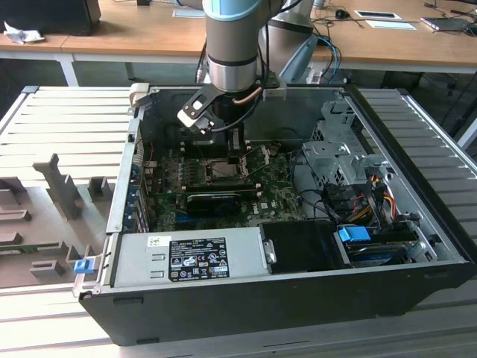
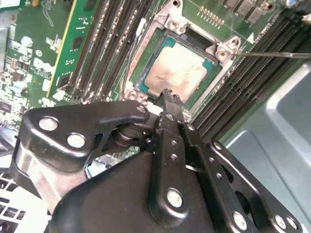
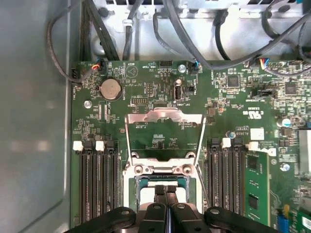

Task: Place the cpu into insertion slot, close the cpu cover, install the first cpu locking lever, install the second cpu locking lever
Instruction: 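Close the cpu cover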

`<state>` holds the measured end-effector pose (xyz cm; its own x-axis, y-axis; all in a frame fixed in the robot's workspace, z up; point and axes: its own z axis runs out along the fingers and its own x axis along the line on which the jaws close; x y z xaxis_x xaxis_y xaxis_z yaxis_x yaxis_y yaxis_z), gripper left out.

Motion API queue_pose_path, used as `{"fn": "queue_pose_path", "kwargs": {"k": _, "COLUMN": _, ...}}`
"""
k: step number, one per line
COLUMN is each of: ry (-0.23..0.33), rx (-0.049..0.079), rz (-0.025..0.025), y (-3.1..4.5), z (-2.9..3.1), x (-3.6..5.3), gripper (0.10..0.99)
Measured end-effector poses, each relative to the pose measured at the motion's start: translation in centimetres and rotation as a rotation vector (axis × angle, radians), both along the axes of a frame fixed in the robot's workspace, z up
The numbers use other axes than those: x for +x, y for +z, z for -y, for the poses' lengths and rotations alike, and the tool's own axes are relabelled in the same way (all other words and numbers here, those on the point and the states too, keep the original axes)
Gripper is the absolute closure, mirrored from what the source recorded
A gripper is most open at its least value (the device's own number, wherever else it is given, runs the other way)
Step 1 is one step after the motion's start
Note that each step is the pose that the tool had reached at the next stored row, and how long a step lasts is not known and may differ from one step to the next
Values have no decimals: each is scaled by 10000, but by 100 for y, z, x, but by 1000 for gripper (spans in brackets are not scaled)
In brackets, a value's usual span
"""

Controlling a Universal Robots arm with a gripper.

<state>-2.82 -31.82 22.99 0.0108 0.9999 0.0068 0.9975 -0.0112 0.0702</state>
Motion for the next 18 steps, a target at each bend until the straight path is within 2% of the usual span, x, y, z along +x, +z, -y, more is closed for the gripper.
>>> {"fn": "queue_pose_path", "kwargs": {"k": 1, "ry": -1, "rx": 0, "rz": 0, "y": 26, "z": 0, "x": 0, "gripper": 980}}
{"fn": "queue_pose_path", "kwargs": {"k": 4, "ry": -3, "rx": 0, "rz": 0, "y": 166, "z": 0, "x": -1, "gripper": 980}}
{"fn": "queue_pose_path", "kwargs": {"k": 6, "ry": -1, "rx": -1, "rz": 0, "y": 202, "z": -1, "x": 0, "gripper": 980}}
{"fn": "queue_pose_path", "kwargs": {"k": 7, "ry": -2, "rx": -1, "rz": 0, "y": 249, "z": -1, "x": 0, "gripper": 980}}
{"fn": "queue_pose_path", "kwargs": {"k": 11, "ry": -1, "rx": 1, "rz": 1, "y": 279, "z": -1, "x": 0, "gripper": 980}}
{"fn": "queue_pose_path", "kwargs": {"k": 18, "ry": -1, "rx": -3, "rz": -27, "y": 286, "z": 0, "x": 85, "gripper": 980}}
